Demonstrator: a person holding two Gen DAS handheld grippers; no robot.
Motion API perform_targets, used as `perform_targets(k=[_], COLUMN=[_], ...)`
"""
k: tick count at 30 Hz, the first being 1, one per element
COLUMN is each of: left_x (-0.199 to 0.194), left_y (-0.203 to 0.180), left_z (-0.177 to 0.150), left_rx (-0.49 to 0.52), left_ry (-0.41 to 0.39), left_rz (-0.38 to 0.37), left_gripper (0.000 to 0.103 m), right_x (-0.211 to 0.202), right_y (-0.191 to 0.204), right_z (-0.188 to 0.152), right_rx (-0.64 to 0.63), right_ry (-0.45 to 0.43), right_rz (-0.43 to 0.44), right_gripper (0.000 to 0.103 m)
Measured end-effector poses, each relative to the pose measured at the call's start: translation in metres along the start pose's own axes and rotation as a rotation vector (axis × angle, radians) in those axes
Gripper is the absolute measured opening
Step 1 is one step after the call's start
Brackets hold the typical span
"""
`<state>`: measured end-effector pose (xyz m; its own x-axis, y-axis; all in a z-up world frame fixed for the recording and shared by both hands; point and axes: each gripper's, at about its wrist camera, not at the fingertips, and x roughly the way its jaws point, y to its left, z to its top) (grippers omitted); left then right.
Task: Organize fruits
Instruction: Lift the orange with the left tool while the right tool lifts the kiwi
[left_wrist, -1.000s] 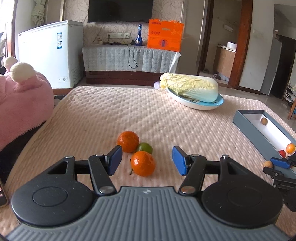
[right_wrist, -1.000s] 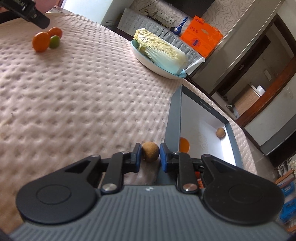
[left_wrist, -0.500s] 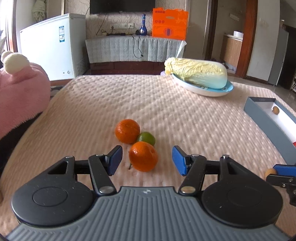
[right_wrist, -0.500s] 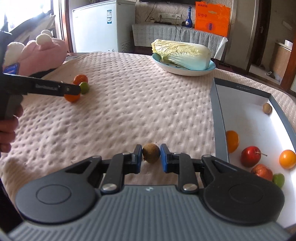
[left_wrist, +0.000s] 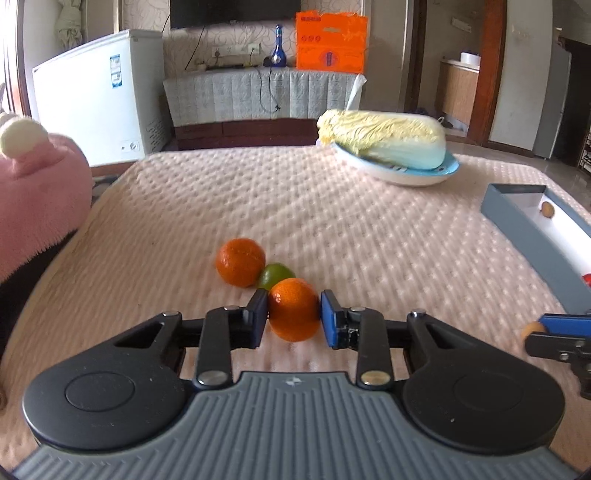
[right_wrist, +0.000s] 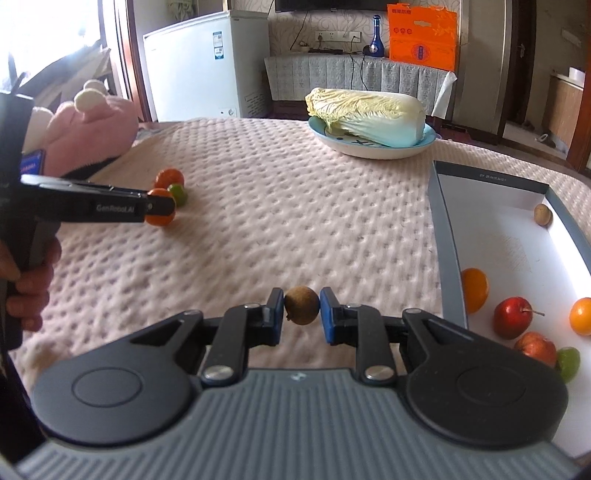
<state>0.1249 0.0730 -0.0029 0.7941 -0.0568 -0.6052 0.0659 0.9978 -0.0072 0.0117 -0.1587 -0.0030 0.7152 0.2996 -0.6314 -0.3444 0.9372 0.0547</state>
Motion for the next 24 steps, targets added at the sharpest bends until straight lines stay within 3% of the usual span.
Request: perform_targets(k=[6,24], left_x=[-0.026,-0.025], left_y=[-0.016,-0.072], left_z=[0.007,0.018], left_rx=[0.011,0.04], left_ry=[-0.073,-0.108], left_rz=[-0.063,-0.125], left_gripper=[0.036,0.036], right_x=[-0.002,-0.028], right_y=[0.002,-0.01], right_z=[0.004,0.011], right_rx=[0.024,0.067], right_ry=[-0.022,-0.102], right_rz=[0.026,0.093], right_gripper=[0.024,0.024])
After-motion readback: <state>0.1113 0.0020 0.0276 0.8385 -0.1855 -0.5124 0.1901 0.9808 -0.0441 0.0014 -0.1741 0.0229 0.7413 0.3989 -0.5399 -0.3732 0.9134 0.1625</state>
